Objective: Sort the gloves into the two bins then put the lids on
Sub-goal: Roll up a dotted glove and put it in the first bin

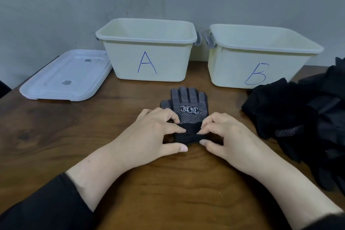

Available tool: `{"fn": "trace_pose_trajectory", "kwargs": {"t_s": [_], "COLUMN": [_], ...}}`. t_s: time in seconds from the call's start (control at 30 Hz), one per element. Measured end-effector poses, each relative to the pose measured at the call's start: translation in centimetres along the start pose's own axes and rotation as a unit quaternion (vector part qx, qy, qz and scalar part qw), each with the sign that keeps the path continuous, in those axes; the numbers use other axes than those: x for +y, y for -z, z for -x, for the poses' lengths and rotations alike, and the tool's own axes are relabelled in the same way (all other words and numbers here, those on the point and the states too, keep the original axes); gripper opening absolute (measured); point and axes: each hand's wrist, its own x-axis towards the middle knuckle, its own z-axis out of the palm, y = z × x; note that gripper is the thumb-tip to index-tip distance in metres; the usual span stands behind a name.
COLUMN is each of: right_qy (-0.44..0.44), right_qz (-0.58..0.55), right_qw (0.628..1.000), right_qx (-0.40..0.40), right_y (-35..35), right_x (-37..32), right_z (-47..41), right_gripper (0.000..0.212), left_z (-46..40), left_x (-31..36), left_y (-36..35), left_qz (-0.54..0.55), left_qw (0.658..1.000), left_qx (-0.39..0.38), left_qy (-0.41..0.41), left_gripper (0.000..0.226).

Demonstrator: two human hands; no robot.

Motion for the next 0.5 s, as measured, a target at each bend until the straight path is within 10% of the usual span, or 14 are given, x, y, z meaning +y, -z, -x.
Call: {"fn": "trace_pose_trajectory", "kwargs": {"t_s": [0.2, 0.5], "right_qy": [0.022, -0.053], "right_qz": [0.000, -0.069], "right_qw": [0.999, 0.996], "right_qx": [0.032, -0.021], "right_y": [-0.3, 0.4], "right_x": [-0.9, -1.3], "right_z": [-0.1, 0.1], "right_gripper": [0.003, 0.022], "left_z": [-0.2, -0.4], "left_x": [0.6, 0.5], "left_y": [-0.3, -0.3], "left_qz": [-0.039, -0.010], "left_qw": [0.999, 0.997], "left_qx": [0.024, 0.073], "left_qy": [-0.012, -0.001], "left_gripper": [0.059, 0.018]}}
